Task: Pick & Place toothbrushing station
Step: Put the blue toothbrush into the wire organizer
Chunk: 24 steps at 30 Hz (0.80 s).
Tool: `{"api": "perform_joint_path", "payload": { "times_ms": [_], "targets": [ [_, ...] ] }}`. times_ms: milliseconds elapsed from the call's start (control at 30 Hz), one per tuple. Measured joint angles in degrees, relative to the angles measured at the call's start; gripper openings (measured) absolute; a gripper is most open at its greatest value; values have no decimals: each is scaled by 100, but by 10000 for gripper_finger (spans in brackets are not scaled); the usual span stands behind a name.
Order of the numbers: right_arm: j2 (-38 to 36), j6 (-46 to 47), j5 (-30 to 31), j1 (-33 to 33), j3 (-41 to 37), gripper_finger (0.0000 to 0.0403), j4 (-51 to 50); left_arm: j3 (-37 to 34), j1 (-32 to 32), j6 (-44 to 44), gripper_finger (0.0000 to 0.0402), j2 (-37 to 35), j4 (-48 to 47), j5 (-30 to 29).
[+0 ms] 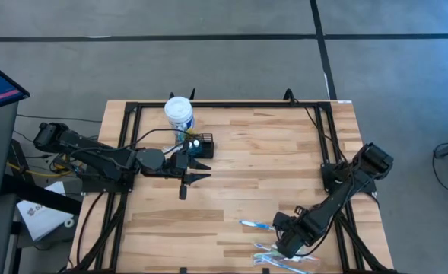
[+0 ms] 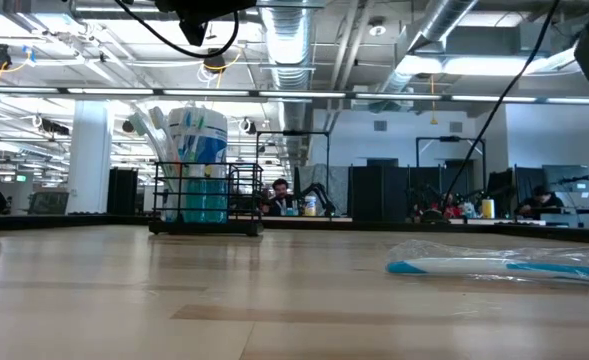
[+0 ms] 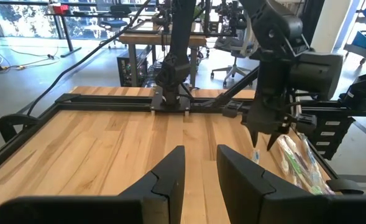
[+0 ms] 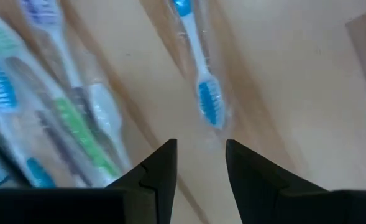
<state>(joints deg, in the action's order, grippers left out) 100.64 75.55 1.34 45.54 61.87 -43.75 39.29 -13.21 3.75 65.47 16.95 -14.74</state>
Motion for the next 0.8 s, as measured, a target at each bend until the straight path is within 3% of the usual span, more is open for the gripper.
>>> {"api": "perform_joint_path", "payload": {
  "times_ms": [400, 800],
  "targets": [
    [-2, 101, 0, 28, -529, 119, 519, 0, 0, 0, 87, 0, 4, 0],
    [-2, 52, 17, 9, -573, 60, 706, 0, 0, 0, 87, 0, 7, 0]
  ]
}}
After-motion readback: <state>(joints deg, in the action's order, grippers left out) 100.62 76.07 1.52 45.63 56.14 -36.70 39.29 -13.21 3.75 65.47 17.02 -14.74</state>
